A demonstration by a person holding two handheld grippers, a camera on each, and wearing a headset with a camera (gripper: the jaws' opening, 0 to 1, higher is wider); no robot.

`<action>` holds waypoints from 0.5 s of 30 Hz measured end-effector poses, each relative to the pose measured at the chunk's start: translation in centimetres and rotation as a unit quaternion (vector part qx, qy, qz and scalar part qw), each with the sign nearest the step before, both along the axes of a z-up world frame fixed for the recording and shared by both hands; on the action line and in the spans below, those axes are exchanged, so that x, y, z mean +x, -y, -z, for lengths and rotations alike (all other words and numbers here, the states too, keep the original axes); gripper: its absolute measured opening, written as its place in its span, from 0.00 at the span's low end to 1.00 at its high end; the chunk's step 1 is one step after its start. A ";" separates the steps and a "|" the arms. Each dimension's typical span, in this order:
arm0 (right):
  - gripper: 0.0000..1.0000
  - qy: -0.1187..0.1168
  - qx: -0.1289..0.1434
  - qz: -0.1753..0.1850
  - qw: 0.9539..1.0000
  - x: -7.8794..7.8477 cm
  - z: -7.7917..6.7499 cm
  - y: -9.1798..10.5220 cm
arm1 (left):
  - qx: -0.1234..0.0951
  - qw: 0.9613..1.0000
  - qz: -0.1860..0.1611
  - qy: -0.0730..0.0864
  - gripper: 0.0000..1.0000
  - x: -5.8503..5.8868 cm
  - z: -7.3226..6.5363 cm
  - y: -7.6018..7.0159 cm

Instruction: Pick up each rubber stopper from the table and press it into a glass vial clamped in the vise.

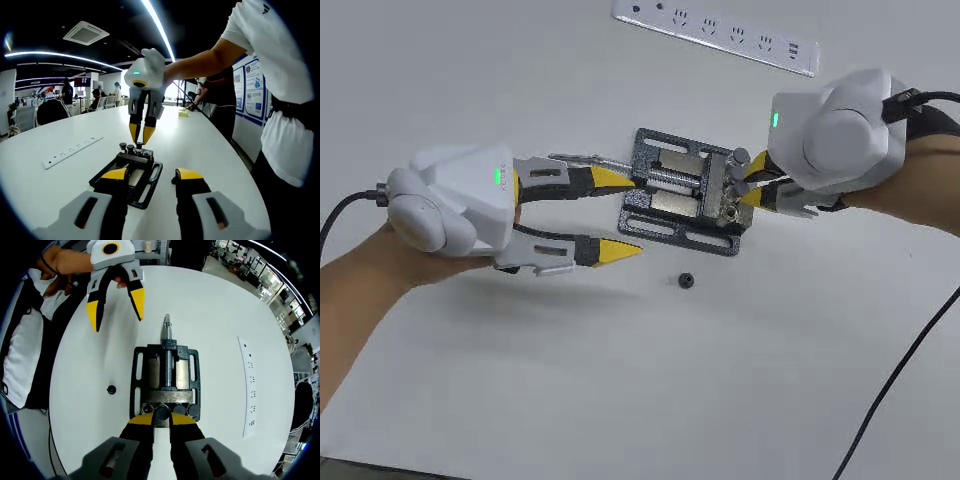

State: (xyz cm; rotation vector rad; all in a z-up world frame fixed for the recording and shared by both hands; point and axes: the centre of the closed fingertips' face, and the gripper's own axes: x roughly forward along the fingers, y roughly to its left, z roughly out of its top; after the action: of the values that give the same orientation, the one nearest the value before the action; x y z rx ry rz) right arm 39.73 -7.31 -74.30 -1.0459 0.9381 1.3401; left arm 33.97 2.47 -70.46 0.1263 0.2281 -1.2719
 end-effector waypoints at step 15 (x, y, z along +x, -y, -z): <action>0.11 -0.001 -0.016 -0.013 1.000 0.0 0.5 0.1 | 0.002 1.000 0.001 0.000 0.35 0.0 0.2 0.0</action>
State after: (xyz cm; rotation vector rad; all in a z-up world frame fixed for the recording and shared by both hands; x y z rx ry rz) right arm 39.76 -7.42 -74.78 -1.0840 0.9530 1.3532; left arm 33.98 2.48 -70.69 0.1297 0.2313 -1.2743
